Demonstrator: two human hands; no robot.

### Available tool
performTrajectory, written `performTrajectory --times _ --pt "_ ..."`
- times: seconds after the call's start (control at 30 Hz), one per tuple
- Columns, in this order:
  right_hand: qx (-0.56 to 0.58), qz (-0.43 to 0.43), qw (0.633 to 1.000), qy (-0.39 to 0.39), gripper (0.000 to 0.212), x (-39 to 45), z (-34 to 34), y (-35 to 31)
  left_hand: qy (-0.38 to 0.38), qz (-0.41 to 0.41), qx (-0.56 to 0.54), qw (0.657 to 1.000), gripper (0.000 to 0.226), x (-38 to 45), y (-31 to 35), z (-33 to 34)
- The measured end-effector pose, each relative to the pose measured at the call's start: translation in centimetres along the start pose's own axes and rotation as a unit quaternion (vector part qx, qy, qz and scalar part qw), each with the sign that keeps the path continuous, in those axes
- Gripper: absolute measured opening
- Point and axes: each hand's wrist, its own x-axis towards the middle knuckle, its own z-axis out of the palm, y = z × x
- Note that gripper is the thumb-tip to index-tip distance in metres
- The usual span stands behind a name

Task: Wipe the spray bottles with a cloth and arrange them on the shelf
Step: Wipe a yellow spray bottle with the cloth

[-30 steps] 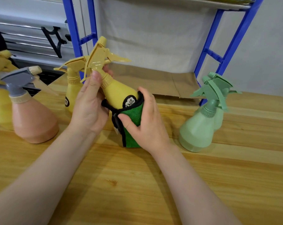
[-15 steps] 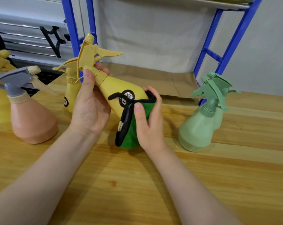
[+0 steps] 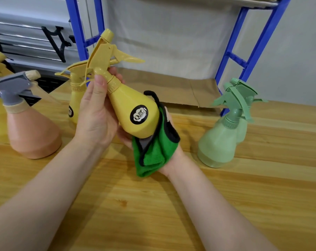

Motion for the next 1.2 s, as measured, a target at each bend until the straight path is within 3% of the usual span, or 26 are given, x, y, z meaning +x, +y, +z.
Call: performTrajectory --times 0.13,0.37,0.5,0.57,0.67,0.73,0.8,0.87,1.0,1.2 --pt "-0.042 0.023 0.996 0.069 0.046 -0.2 -0.5 -1.1 -0.013 0.015 0.077 0.997 0.025 0.0 -0.4 -0.5" --pt "-0.118 -0.044 0.967 0.221 0.046 0.4 -0.7 -0.8 -0.072 0.033 0.128 0.989 0.022 -0.4 -0.6 -0.3" --pt "-0.216 -0.106 0.936 0.256 0.045 1.0 -0.9 -0.2 -0.078 0.023 0.156 0.984 0.024 -0.5 -0.7 -0.3" --pt "-0.332 -0.157 0.889 0.272 0.055 1.1 -1.2 -0.3 -0.073 0.015 0.153 0.985 0.025 -0.6 -0.7 -0.4" --pt "-0.508 -0.26 0.779 0.261 0.064 0.7 -1.3 -1.1 -0.059 -0.001 0.154 0.986 0.03 -0.5 -0.8 -0.4" --pt "-0.552 -0.332 0.727 0.238 0.054 -0.1 -0.7 -1.4 -0.06 0.0 0.173 0.983 0.028 -0.7 -1.0 -0.2" --pt "-0.557 -0.396 0.696 0.221 0.045 -0.3 -0.5 -1.6 -0.073 0.006 0.185 0.98 0.014 -0.8 -0.9 0.0" --pt "-0.55 -0.447 0.668 0.226 0.043 -0.4 -0.4 -2.1 -0.078 0.016 0.204 0.976 0.017 -0.9 -0.6 0.1" --pt "-0.457 -0.485 0.712 0.222 0.057 -1.0 -0.2 -3.3 -0.092 0.034 0.289 0.952 0.019 -1.0 0.3 0.2" --pt "-0.37 -0.503 0.743 0.241 0.063 -1.9 1.2 -4.4 -0.123 0.054 0.34 0.931 0.016 -1.2 0.6 0.5"
